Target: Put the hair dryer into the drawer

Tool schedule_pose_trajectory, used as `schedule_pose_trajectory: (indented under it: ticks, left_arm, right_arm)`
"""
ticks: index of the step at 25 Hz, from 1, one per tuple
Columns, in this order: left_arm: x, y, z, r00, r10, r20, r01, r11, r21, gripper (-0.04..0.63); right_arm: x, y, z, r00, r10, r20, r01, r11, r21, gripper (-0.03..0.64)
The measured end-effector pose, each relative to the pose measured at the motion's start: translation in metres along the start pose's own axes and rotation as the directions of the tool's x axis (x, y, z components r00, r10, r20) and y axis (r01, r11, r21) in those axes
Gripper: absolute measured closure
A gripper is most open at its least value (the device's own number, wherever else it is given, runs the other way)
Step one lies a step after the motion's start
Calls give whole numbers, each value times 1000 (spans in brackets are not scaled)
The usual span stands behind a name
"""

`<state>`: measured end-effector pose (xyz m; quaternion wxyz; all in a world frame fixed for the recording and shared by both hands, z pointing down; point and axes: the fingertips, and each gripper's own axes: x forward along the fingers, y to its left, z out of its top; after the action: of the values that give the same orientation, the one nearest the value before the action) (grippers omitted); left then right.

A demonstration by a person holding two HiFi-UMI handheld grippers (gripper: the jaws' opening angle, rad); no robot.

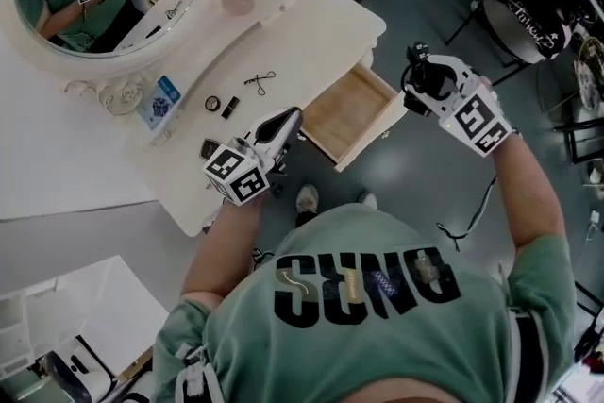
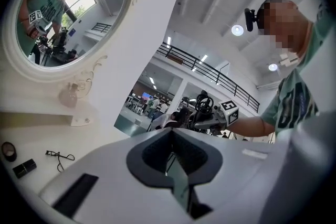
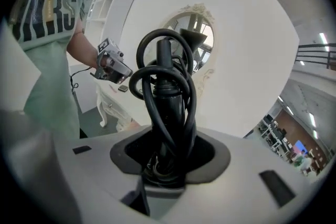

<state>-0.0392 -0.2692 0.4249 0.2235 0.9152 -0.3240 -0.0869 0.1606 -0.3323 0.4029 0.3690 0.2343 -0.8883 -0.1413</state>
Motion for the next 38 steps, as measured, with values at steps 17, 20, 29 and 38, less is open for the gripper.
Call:
schedule_pose_trajectory:
  ticks: [17,20,29,38]
  left_arm:
    - [-7,95,-100,997,35,-66,-43,992,-121,586]
    - [-7,102,-114,997,28,-71,-38,989,-144,586]
    - [-20,101,-147,995,11,-101,-28,984,-176,586]
    - [-35,103,-160,996,1,-94,-22,975,-221,586]
  right_arm:
    - [216,86,-123,890,232,-392,-380,852,-359,460]
    - [240,100,-148,859,237,-455,-437,801,-409,460]
    - [296,155,-188,796,245,-554,-554,663,-504,460]
    - [333,198,-201,748,242,-618,-635,531,-561,460]
